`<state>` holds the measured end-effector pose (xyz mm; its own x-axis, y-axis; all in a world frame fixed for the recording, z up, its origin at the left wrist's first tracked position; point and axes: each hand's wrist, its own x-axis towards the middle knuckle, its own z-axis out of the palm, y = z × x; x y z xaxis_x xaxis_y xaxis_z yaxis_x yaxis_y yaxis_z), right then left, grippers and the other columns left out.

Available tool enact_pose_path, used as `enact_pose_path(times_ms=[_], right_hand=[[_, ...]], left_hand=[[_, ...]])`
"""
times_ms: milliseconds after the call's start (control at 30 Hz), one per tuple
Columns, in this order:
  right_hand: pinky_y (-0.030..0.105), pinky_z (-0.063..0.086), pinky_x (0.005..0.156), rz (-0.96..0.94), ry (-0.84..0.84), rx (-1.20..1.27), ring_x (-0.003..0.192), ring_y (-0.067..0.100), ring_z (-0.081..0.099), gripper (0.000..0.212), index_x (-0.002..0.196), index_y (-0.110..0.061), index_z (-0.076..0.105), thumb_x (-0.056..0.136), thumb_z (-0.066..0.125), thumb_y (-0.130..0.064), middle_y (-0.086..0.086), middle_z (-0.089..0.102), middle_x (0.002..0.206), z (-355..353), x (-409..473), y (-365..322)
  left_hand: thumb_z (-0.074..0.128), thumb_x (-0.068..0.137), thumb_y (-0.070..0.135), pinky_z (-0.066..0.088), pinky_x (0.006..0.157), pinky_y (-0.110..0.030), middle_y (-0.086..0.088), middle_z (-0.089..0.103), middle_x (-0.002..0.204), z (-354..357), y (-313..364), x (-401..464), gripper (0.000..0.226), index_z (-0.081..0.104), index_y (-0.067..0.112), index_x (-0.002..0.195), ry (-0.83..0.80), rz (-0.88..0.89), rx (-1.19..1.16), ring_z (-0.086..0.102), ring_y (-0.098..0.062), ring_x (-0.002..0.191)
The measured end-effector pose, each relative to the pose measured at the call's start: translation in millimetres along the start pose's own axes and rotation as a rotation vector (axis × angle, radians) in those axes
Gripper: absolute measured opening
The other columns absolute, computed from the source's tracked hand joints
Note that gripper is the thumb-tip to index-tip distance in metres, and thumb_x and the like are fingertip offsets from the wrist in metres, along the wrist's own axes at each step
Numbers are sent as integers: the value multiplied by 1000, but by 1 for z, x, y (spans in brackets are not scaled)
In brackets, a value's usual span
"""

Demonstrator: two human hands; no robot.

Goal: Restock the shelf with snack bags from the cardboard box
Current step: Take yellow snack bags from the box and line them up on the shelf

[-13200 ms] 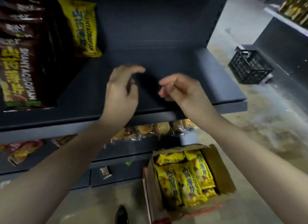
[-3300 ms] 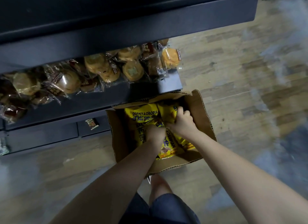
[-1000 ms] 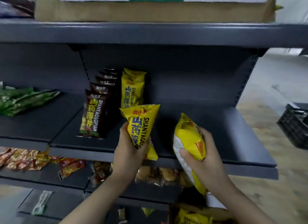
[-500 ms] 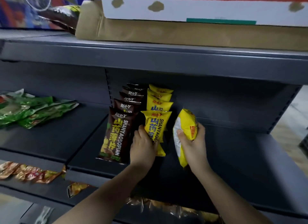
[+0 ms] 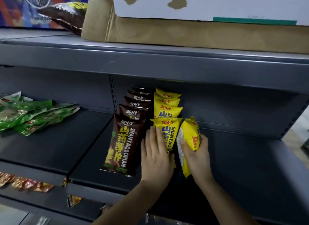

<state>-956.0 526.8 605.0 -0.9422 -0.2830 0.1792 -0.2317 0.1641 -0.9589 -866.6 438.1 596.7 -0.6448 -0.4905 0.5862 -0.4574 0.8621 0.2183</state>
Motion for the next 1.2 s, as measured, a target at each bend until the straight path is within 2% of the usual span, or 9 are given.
enact_pose_path(times_ms=[133, 333, 533, 633, 733, 867, 967, 1033, 1200], right_hand=[[31, 51, 81, 1, 8, 5, 95, 13, 62, 56, 129, -20, 41, 83, 68, -35, -8, 61, 103, -1, 0, -1], [26, 48, 76, 4, 17, -11, 94, 14, 62, 55, 129, -18, 41, 83, 68, -33, -5, 62, 105, 0, 1, 0], [27, 48, 76, 4, 24, -14, 90, 13, 62, 52, 128, -19, 42, 84, 68, -31, -11, 61, 96, 0, 0, 0], [29, 48, 79, 4, 18, 18, 95, 15, 62, 51, 126, -20, 41, 84, 69, -30, -14, 60, 97, 0, -2, -4], [26, 44, 84, -13, -34, 32, 104, 12, 56, 67, 136, -19, 31, 83, 71, -28, -7, 55, 116, -1, -10, -13], [33, 38, 105, -56, -79, 21, 125, 14, 43, 94, 145, -20, 13, 73, 72, -35, -2, 39, 137, 4, -29, -19], [34, 25, 116, -66, -128, -16, 139, 14, 26, 113, 150, -20, 4, 59, 58, -60, -1, 24, 149, 11, -41, -23], [32, 22, 116, -76, -167, -50, 140, 12, 20, 114, 151, -23, 1, 60, 55, -65, -6, 20, 148, 17, -45, -27], [10, 23, 101, -146, -309, -137, 124, -2, 26, 87, 149, -33, 6, 85, 65, -29, -17, 29, 125, 19, -52, -34]], left_hand=[[55, 81, 37, 34, 105, -57, -24, 26, 150, 8, -3, 8, 78, 25, 7, 146, 41, 268, 104, 26, -37, 140], [62, 73, 47, 41, 94, -58, -21, 12, 154, 16, -9, 21, 100, 8, 12, 149, -51, 166, 116, 17, -36, 142], [65, 71, 50, 47, 90, -52, -14, 10, 157, 14, -11, 26, 96, 15, 27, 149, -111, 161, 31, 10, -36, 143], [54, 83, 50, 39, 99, -55, -7, 0, 159, 9, -15, 28, 82, 7, 34, 148, -157, 166, -99, -2, -32, 145], [31, 91, 50, 22, 111, -53, 1, -8, 159, -4, -16, 23, 69, -7, 39, 147, -171, 133, -226, -11, -23, 145], [25, 94, 44, 15, 115, -40, 1, 14, 158, -24, -10, 4, 59, 11, 23, 148, -78, 92, -326, 5, -18, 147], [21, 96, 52, 31, 112, -34, 1, 42, 141, -38, -10, -10, 58, 34, 16, 139, -58, 94, -558, 33, -15, 135], [24, 90, 63, 34, 108, -29, 3, 45, 138, -43, -10, -14, 67, 33, 19, 140, -165, -1, -774, 39, -11, 129], [45, 79, 58, 40, 104, -40, 0, 51, 129, -34, -9, 2, 71, 34, 18, 137, -218, -231, -1082, 48, -14, 123]])
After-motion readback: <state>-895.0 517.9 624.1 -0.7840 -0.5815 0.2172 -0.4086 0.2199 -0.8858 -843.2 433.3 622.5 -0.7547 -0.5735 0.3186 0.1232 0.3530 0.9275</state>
